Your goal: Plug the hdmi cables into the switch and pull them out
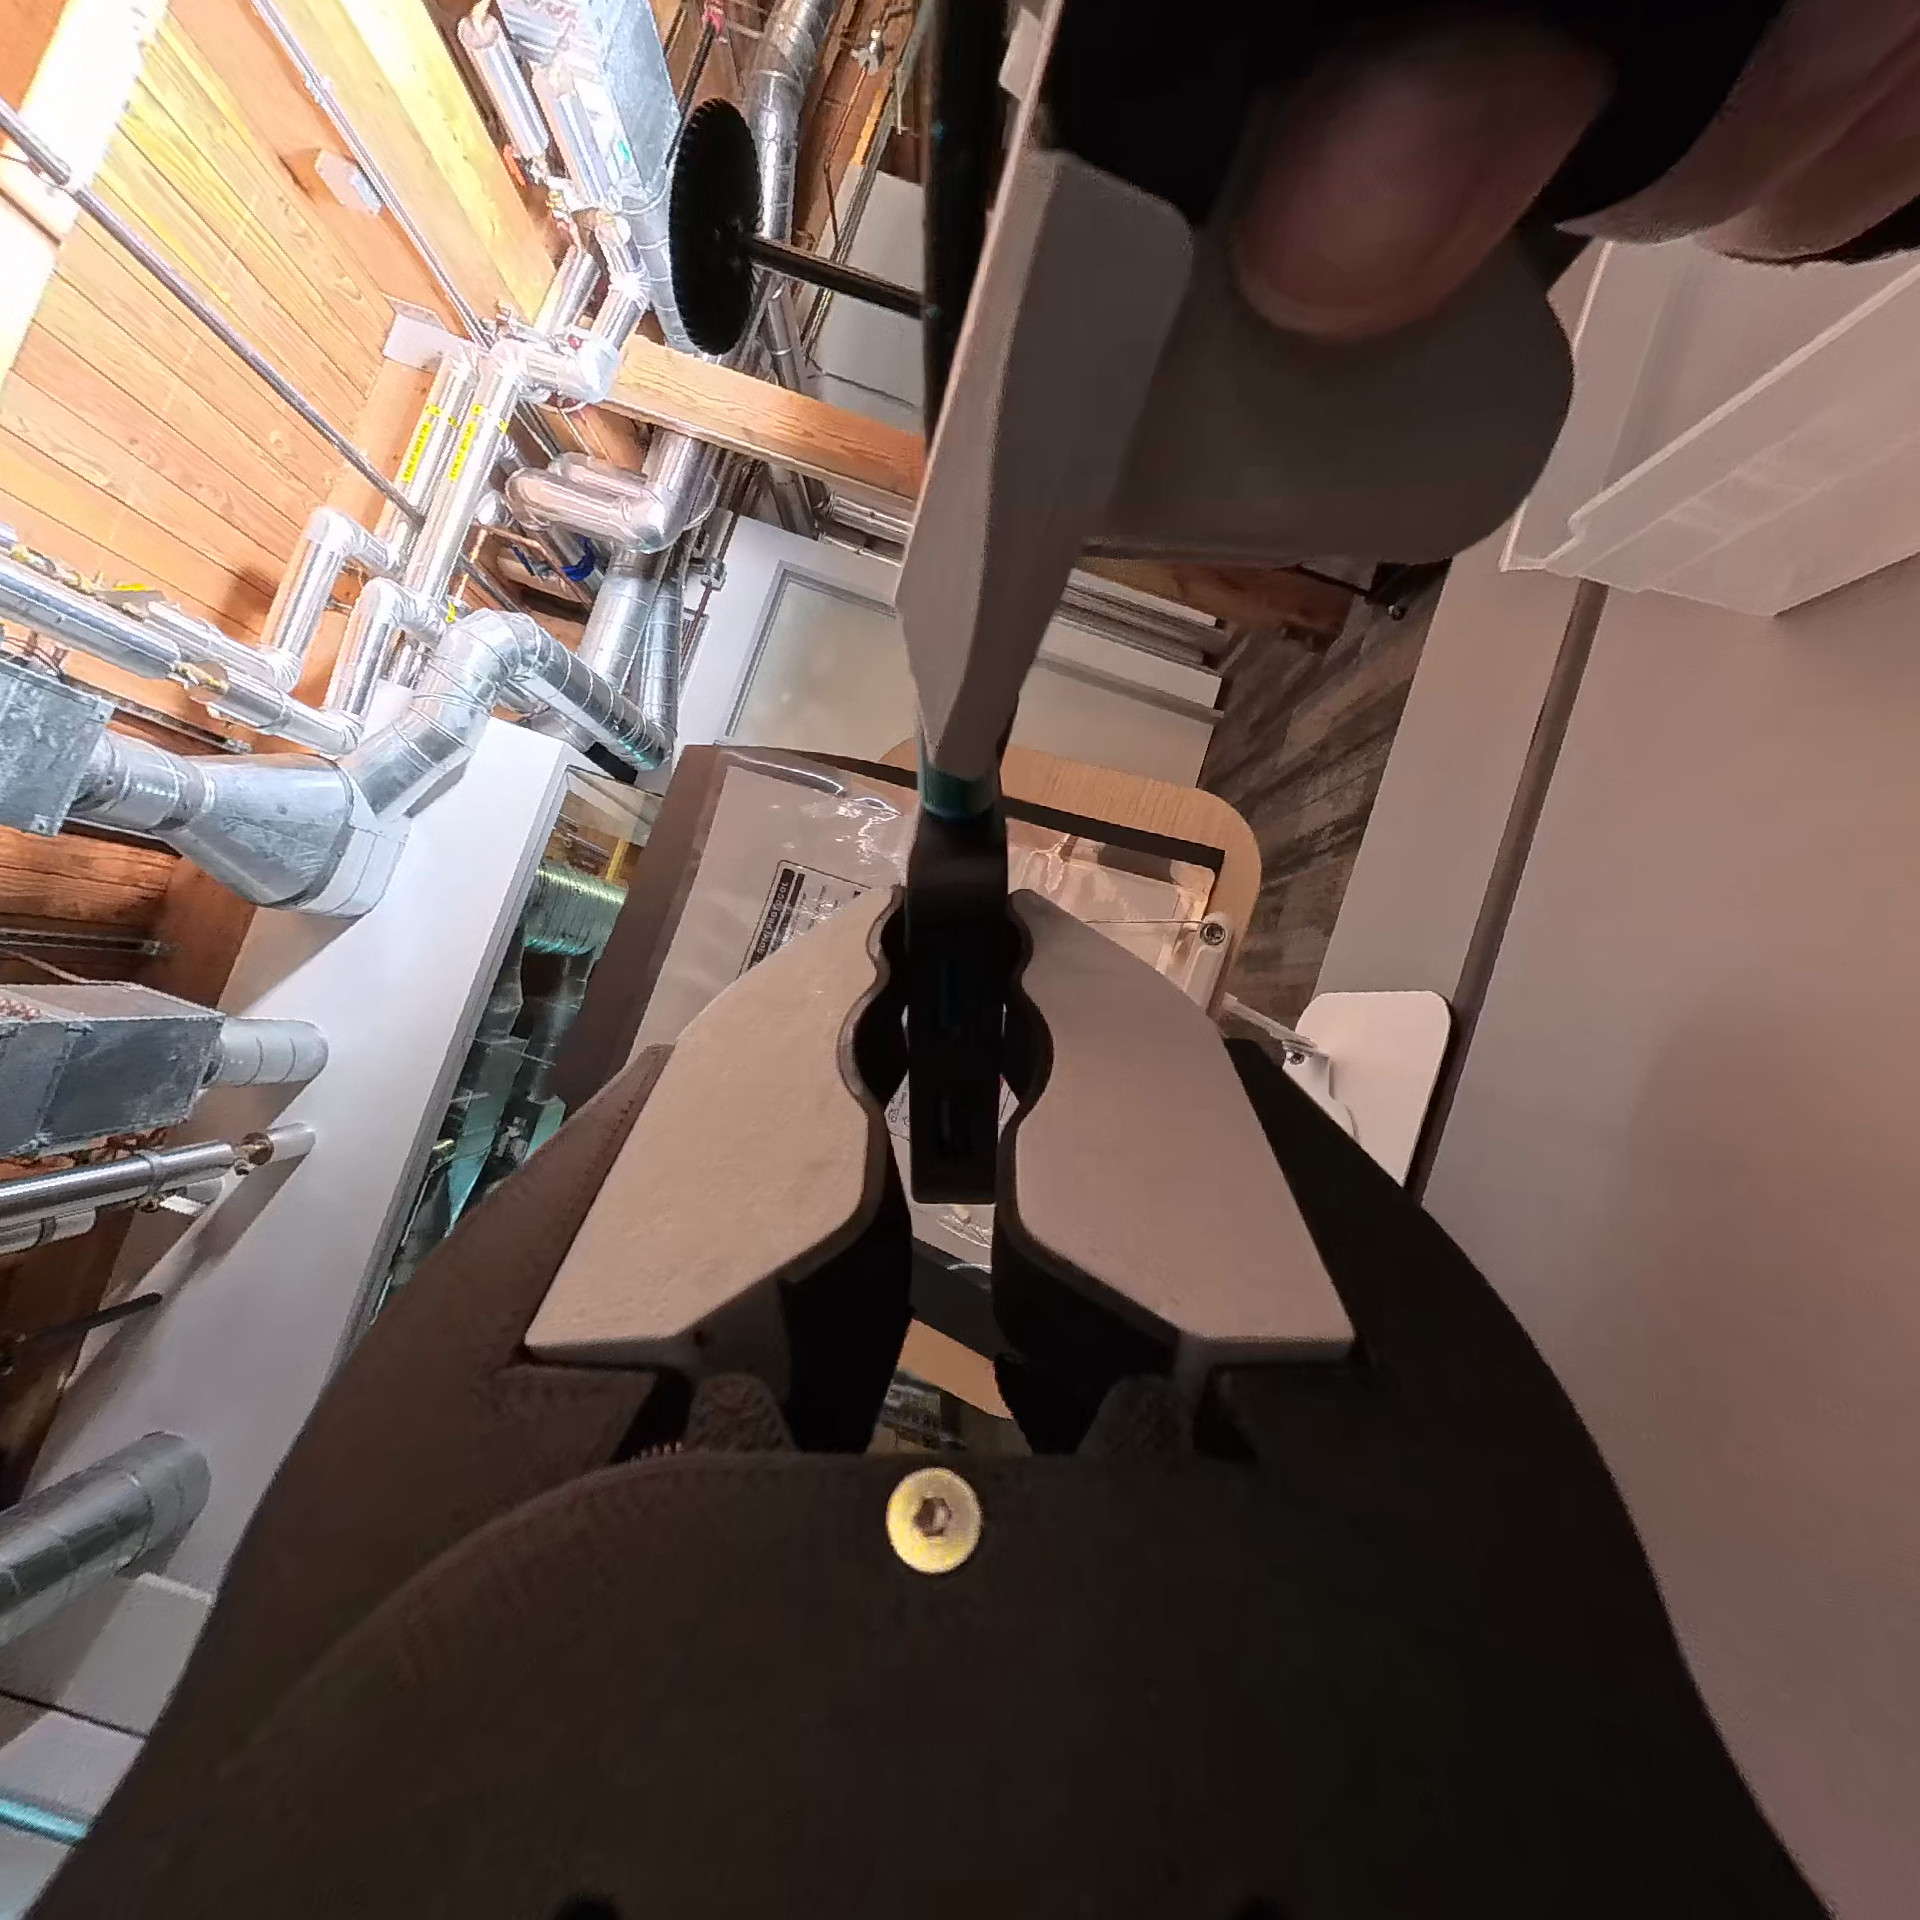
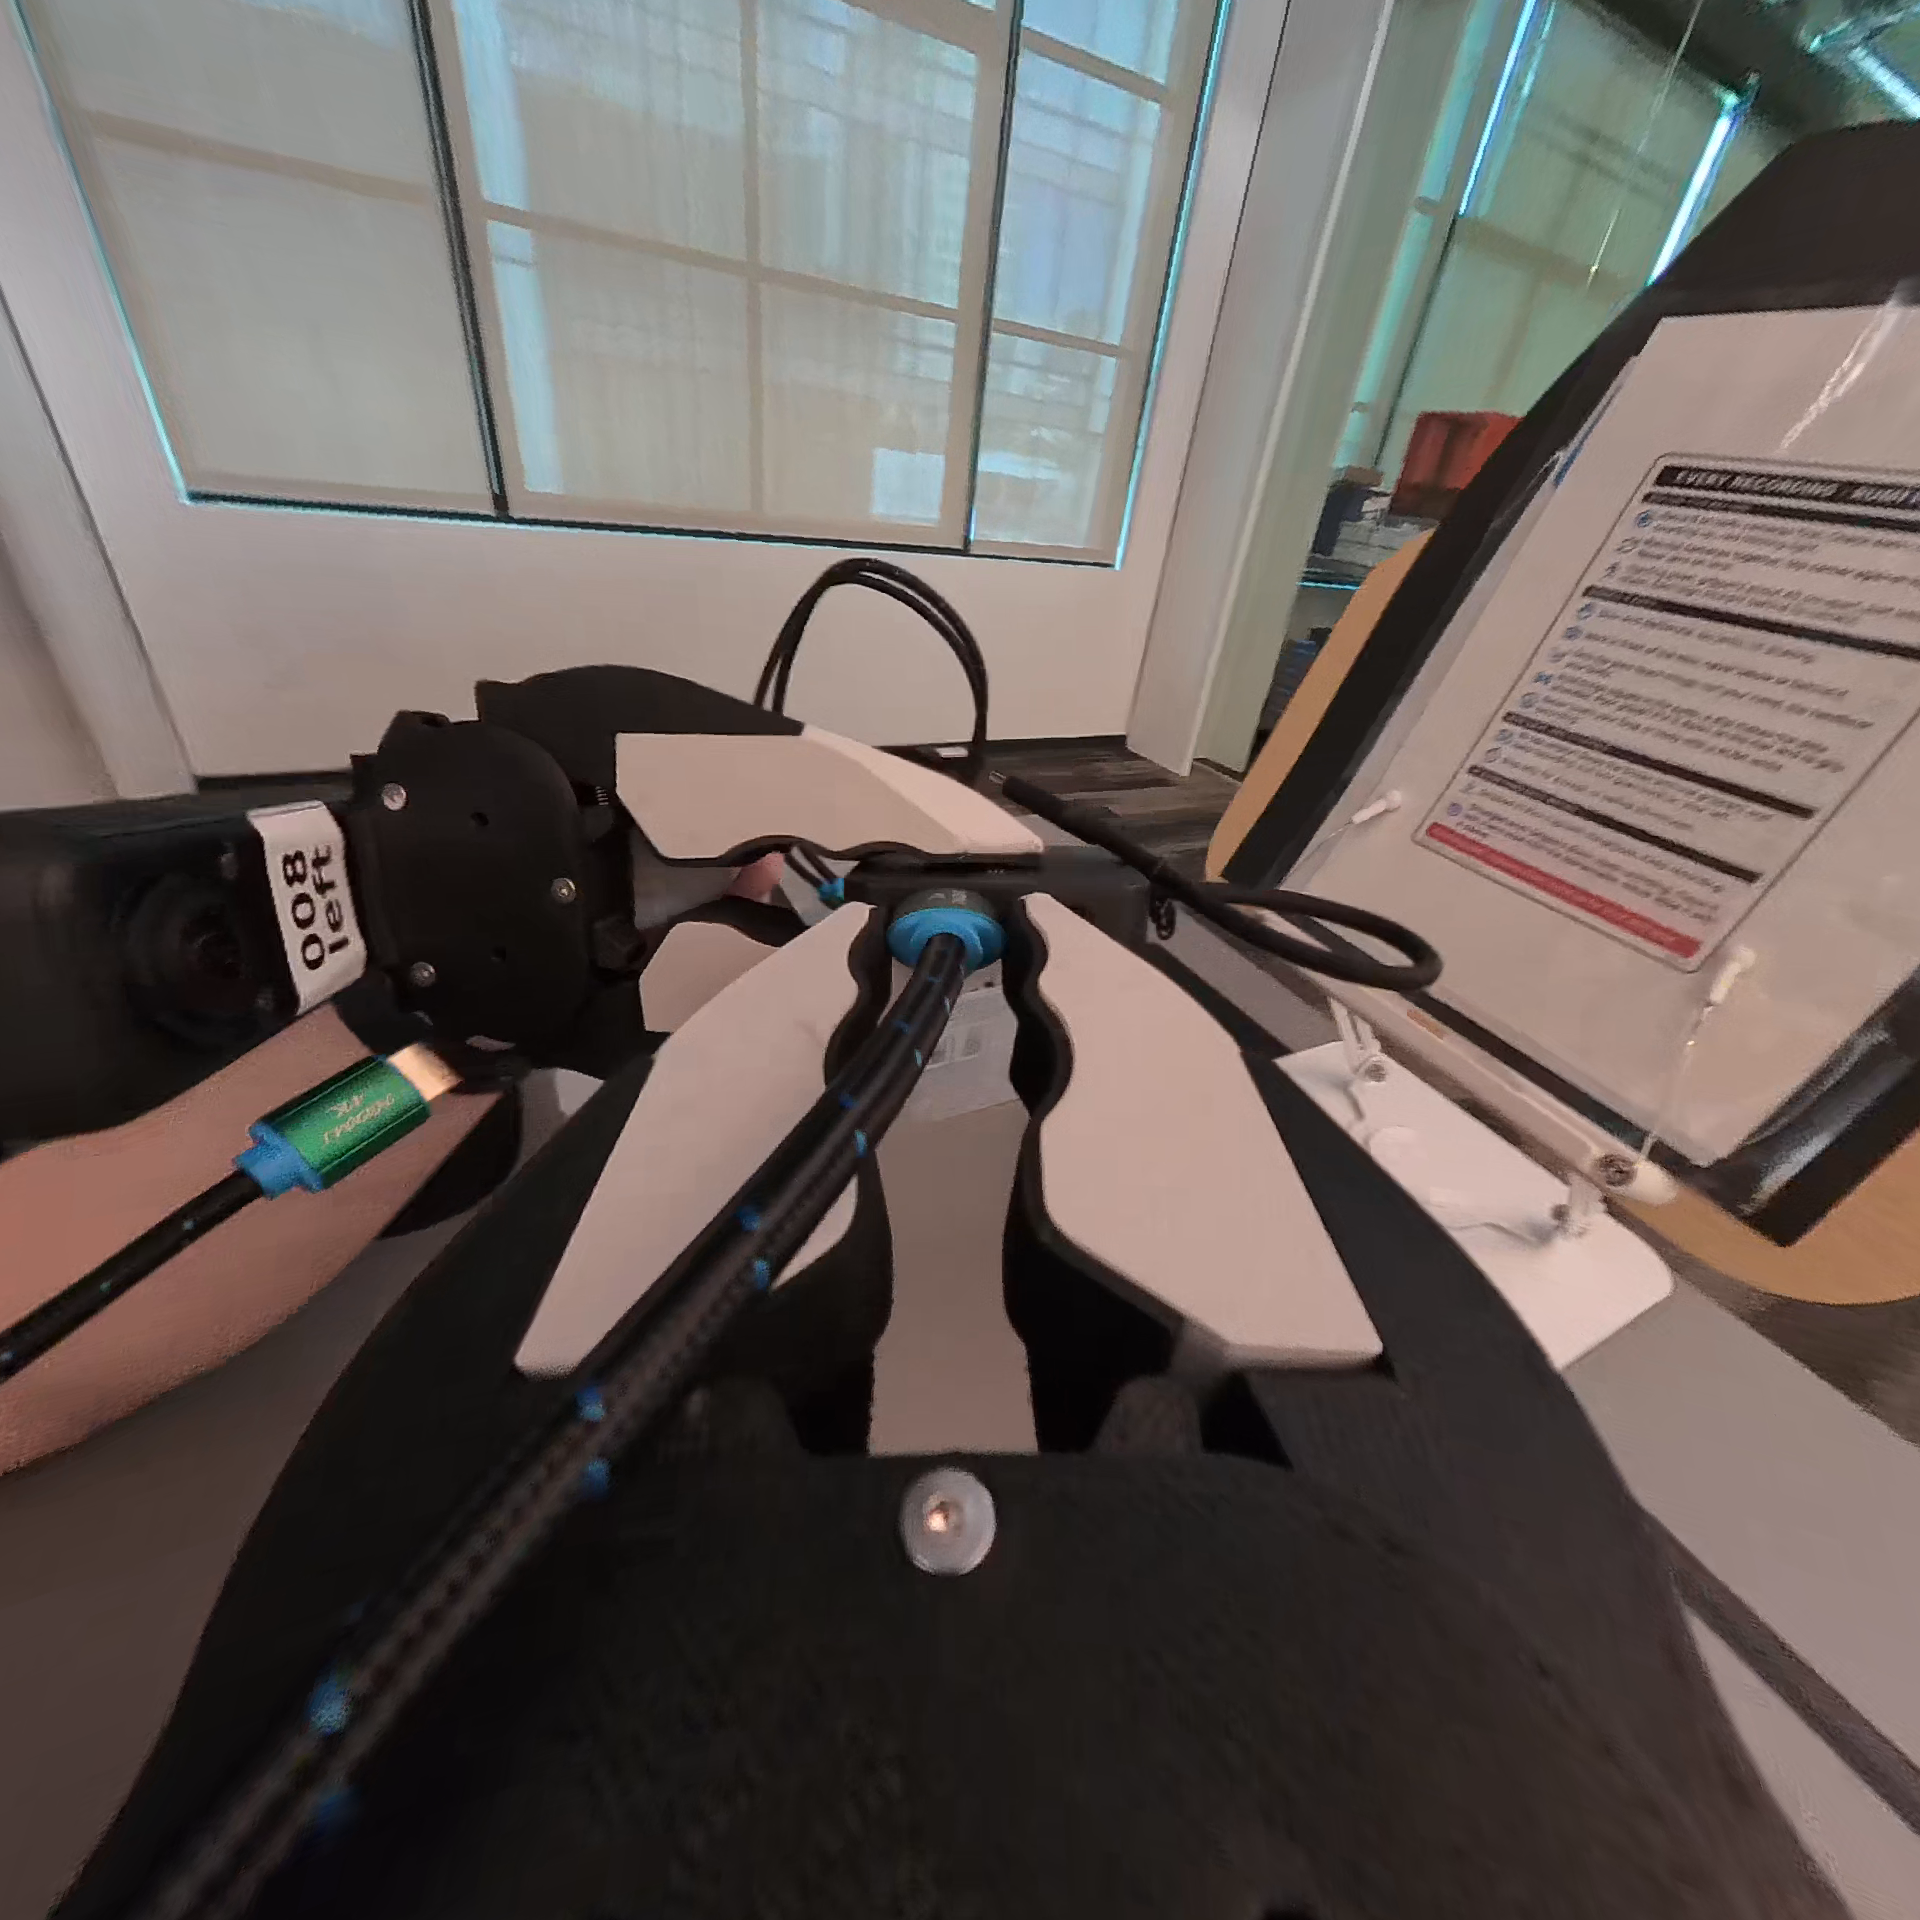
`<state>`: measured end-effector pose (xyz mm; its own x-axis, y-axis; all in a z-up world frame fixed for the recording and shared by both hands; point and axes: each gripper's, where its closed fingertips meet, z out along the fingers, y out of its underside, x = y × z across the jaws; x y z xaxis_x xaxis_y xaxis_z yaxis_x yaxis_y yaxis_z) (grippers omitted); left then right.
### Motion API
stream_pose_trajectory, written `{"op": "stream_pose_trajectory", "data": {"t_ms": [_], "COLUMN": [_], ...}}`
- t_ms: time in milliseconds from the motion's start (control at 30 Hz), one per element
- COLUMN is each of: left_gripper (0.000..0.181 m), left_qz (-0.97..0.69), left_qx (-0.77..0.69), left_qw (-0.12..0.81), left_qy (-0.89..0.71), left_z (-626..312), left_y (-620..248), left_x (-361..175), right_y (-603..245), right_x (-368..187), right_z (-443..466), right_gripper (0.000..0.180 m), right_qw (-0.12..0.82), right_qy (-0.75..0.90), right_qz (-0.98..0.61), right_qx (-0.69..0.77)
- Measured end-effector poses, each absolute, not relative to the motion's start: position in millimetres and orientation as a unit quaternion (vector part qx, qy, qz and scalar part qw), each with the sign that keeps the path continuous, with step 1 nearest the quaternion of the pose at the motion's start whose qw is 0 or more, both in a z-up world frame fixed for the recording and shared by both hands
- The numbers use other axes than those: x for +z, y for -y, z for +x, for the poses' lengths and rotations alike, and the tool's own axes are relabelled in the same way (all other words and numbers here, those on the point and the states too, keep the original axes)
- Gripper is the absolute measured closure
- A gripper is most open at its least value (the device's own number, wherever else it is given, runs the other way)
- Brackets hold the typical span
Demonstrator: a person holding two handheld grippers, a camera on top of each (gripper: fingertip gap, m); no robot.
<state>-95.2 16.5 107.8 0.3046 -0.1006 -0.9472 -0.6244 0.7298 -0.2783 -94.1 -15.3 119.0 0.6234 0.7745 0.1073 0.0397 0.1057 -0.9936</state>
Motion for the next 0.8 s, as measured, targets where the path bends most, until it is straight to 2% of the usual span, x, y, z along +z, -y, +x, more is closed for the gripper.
{"op": "stream_pose_trajectory", "data": {"t_ms": [267,400,567,733,800], "left_gripper": [0.167,0.167,0.168,0.167,0.167], "left_qz": [-0.354,-0.347,-0.353,-0.357,-0.359], "left_qx": [0.189,0.187,0.174,0.174,0.173], "left_qw": [0.731,0.732,0.725,0.724,0.722], "left_qy": [-0.553,-0.556,-0.565,-0.564,-0.566], "left_z": [-91,-91,-88,-86,-85], "left_y": [-25,-20,-23,-22,-22], "left_x": [105,109,103,105,104], "right_y": [9,14,12,13,12], "right_x": [117,119,114,116,116], "right_z": [-89,-89,-86,-84,-82], "right_gripper": [0.158,0.158,0.158,0.158,0.158], "right_qw": [0.673,0.653,0.655,0.642,0.643], "right_qy": [0.324,0.318,0.339,0.319,0.325], "right_qz": [-0.631,-0.632,-0.65,-0.654,-0.657], "right_qx": [0.212,0.27,0.184,0.243,0.225]}}
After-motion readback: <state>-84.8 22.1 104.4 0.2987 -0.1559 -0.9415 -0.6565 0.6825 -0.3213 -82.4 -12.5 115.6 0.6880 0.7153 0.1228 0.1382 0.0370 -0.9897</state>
